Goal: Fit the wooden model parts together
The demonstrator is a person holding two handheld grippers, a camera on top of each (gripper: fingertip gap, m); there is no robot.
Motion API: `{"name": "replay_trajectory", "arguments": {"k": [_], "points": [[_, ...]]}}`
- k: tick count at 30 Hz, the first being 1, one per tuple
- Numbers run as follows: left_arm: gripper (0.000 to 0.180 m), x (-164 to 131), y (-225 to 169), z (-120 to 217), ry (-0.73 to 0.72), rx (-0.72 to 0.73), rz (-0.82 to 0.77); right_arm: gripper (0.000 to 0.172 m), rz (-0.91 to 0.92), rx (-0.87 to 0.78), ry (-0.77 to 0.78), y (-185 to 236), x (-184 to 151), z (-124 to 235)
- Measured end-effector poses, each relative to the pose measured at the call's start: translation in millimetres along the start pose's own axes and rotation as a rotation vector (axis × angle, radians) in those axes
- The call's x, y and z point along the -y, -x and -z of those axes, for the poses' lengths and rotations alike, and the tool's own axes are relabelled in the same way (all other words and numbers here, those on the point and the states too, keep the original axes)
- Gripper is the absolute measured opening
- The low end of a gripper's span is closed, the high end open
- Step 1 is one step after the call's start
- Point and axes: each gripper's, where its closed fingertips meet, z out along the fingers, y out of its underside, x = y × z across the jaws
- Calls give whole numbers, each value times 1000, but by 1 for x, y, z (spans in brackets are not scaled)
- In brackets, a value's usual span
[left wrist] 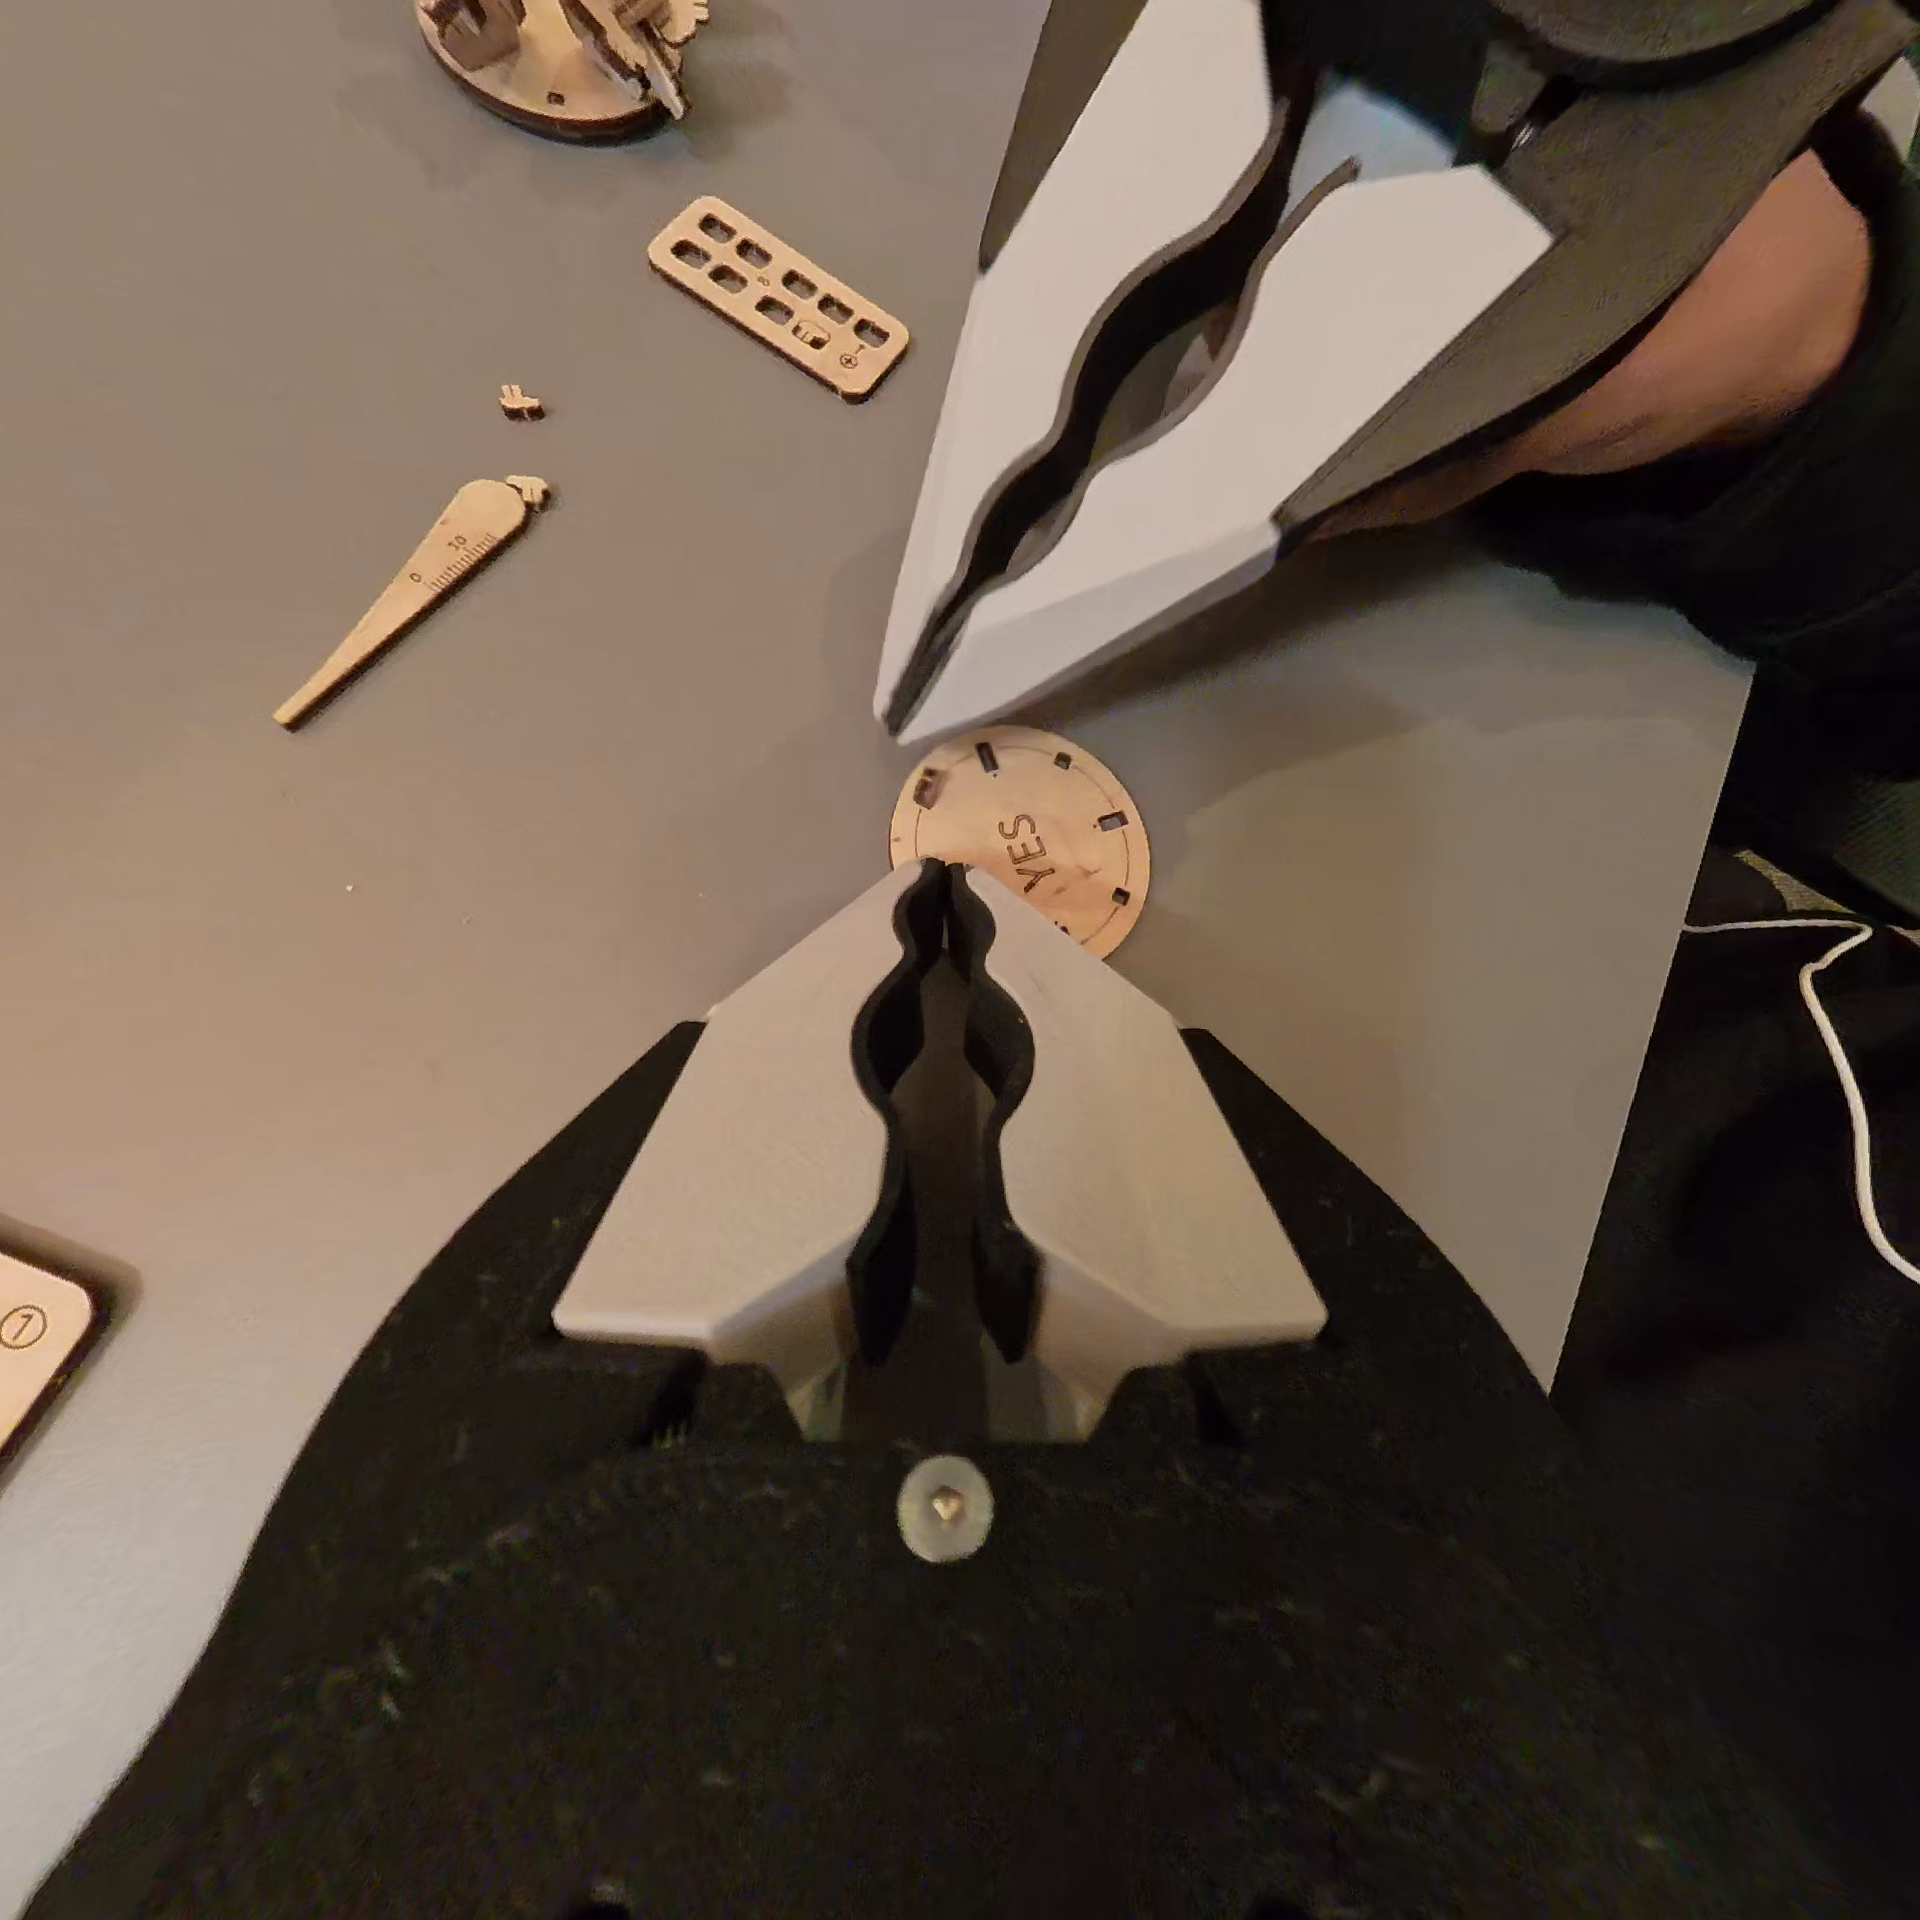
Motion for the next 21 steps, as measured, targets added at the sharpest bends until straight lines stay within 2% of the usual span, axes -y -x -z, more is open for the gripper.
{"name": "replay_trajectory", "arguments": {"k": [3, 6, 13, 21], "points": [[0, 0, 0, 0, 0, -5, 5, 3, 114, 15, -67, 4, 8, 8], [0, 0, 0, 0, 0, -9, 9, 28, 150, 85, 6, 11, -5, 4], [0, 0, 0, 0, 0, -15, 15, 17, 158, 119, 36, 11, -7, 1], [0, 0, 0, 0, 0, -20, 21, 19, 204, 122, 95, 15, -16, -5]]}}
